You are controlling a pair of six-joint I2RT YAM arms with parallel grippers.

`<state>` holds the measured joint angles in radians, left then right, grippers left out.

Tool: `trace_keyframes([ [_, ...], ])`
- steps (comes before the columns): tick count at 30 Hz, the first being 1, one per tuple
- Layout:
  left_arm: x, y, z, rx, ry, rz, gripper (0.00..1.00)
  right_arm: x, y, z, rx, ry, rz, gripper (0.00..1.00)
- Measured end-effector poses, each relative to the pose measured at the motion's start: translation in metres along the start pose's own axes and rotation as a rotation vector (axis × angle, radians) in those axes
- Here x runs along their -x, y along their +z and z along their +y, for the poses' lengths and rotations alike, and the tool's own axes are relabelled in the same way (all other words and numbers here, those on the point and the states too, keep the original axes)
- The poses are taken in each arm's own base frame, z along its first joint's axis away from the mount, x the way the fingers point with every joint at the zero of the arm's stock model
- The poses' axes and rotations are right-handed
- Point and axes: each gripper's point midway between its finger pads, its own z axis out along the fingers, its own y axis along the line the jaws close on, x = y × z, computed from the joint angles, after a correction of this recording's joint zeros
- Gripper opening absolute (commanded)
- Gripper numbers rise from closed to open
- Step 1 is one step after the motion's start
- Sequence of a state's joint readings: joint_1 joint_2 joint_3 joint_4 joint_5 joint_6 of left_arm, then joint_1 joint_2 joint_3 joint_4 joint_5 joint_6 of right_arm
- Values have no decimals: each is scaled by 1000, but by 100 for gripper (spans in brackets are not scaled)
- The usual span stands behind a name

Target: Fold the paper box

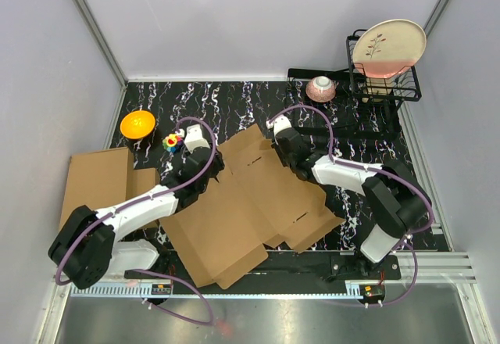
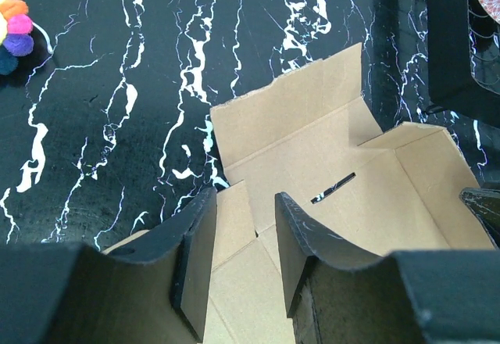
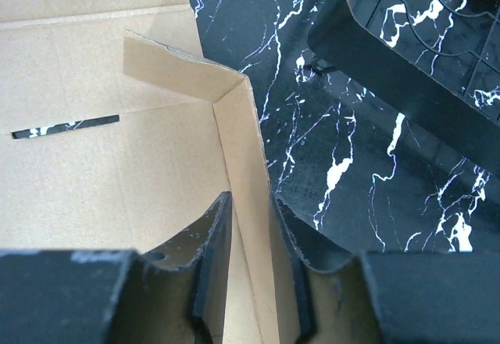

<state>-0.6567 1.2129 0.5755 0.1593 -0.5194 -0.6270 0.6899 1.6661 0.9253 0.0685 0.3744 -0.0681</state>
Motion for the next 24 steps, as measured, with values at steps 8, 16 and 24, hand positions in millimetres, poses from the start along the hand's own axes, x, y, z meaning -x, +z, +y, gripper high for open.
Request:
trace_keyframes([
  [8, -1, 0, -1, -3, 1, 2, 38, 4, 5, 6, 32, 25, 7, 54],
  [16, -3, -2, -3, -10, 3, 6, 38, -5, 13, -4, 13, 44, 37, 55],
  [24, -9, -4, -4, -16, 12, 17, 38, -26, 26, -10, 0, 62, 96, 65],
])
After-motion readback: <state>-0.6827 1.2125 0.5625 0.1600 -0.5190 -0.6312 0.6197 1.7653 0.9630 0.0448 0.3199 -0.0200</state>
